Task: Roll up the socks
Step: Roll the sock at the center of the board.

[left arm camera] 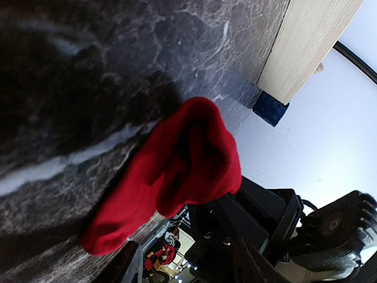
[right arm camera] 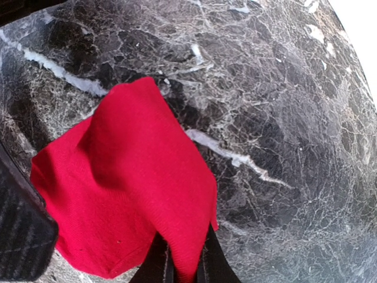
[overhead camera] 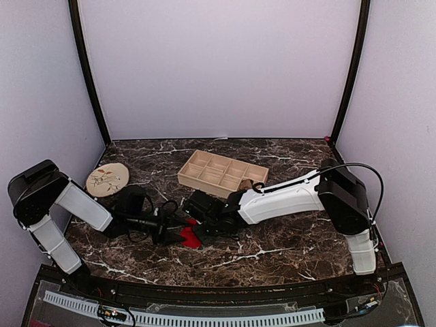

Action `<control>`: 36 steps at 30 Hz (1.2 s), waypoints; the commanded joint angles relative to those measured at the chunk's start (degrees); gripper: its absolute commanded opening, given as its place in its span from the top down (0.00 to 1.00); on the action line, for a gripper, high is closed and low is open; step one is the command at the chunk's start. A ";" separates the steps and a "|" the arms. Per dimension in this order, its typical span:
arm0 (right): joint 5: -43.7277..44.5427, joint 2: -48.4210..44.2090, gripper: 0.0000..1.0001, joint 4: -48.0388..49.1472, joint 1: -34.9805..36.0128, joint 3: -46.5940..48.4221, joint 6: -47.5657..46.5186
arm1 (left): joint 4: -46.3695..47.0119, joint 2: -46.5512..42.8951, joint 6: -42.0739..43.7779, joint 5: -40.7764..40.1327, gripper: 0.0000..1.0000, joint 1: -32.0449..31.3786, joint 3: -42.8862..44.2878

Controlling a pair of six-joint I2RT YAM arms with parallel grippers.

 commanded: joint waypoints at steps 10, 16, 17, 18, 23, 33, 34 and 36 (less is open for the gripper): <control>0.76 -1.96 1.00 3.38 0.60 -4.10 -0.05 | 7.86 8.29 -7.92 -2.38 0.39 0.42 5.71; 0.38 -2.62 1.00 4.68 0.86 -5.06 -0.57 | 7.52 10.73 -7.74 -2.24 0.34 0.77 7.72; 0.28 -2.67 1.00 4.73 0.86 -5.07 -0.68 | 7.73 11.15 -7.84 -2.18 0.34 0.86 7.61; 0.21 -2.61 1.00 4.80 0.87 -5.07 -0.70 | 8.32 11.51 -8.05 -2.15 0.34 1.02 7.53; -0.48 -2.58 1.00 5.77 1.05 -5.35 -2.14 | 11.85 14.74 -9.37 -0.64 0.41 1.78 7.41; -0.71 -2.73 1.00 6.90 1.02 -5.42 -3.75 | 16.60 19.04 -10.89 2.96 0.49 2.11 7.15; -0.62 -2.76 1.00 6.97 0.97 -5.43 -3.86 | 17.10 19.50 -11.06 3.42 0.50 2.16 7.29; 0.36 -3.01 1.00 7.44 1.04 -5.77 -3.88 | 18.29 20.31 -11.62 4.15 0.52 2.12 7.17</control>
